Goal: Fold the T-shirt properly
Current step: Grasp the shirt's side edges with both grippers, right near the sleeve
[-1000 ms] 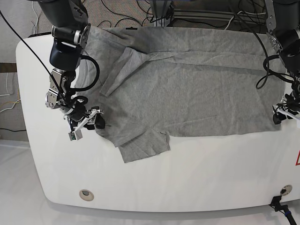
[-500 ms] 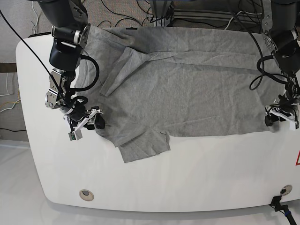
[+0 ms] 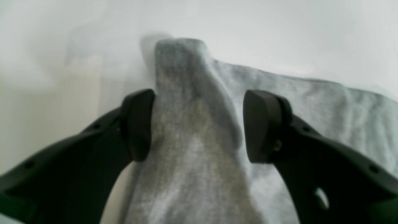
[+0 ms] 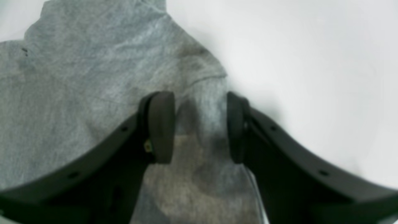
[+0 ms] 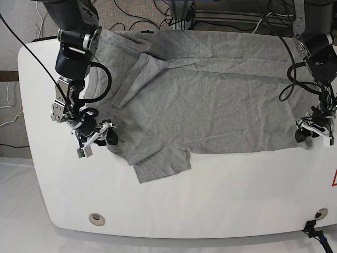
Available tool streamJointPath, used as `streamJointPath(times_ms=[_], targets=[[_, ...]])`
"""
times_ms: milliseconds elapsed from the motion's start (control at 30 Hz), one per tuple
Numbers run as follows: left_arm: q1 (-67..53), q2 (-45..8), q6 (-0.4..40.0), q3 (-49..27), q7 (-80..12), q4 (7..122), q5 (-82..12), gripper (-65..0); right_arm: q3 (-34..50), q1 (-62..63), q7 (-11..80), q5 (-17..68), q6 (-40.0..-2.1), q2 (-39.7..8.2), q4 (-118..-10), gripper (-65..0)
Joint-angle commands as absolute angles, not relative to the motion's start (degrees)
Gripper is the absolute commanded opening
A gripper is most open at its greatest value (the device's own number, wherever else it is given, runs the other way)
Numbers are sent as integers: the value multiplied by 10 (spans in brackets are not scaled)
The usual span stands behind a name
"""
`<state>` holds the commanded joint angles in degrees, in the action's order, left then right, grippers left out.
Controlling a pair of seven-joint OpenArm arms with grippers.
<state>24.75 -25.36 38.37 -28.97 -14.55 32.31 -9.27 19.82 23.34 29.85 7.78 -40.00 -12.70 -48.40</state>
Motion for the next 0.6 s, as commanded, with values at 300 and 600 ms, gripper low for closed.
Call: streamJointPath(times_ms=[300,600], targets=[[248,-251,390,-291,-155,324,-93,-243,198,233,298,78,-400,-127,-484,-387],[250,-251,388,-291,-153,327,-94,-507,198,233,297,78,-400,-127,-484,-387]])
